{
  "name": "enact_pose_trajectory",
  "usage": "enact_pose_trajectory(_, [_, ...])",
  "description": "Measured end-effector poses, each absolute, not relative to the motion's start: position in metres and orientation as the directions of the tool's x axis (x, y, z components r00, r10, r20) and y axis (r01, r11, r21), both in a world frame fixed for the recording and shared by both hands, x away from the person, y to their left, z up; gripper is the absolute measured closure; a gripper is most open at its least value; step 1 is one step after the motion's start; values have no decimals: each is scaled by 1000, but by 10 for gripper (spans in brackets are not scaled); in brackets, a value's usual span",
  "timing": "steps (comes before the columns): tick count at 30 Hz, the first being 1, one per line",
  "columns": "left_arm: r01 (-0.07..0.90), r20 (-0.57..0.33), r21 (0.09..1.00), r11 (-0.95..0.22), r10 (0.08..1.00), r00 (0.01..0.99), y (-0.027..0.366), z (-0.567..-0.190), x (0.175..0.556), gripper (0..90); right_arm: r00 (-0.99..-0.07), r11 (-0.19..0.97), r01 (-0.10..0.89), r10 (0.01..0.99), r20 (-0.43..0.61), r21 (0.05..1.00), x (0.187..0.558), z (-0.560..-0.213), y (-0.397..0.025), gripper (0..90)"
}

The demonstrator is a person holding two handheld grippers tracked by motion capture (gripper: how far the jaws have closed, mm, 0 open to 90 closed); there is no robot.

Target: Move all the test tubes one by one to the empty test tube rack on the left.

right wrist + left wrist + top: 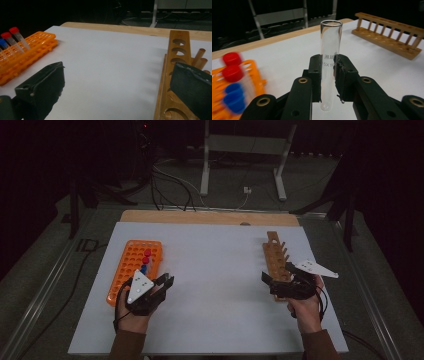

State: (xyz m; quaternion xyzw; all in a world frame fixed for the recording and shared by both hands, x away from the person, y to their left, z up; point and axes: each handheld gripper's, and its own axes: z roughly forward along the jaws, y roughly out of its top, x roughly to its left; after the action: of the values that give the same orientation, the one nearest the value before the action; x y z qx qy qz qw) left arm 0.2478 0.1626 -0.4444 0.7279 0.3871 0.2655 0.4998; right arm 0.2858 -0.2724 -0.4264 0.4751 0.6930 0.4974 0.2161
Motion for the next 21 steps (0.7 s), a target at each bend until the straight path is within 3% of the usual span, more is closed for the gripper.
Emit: enact_pose_trajectory(21, [353, 18, 911, -213, 876, 483, 215, -461, 231, 765, -442, 39, 441, 879, 179, 897, 283, -426, -276, 0])
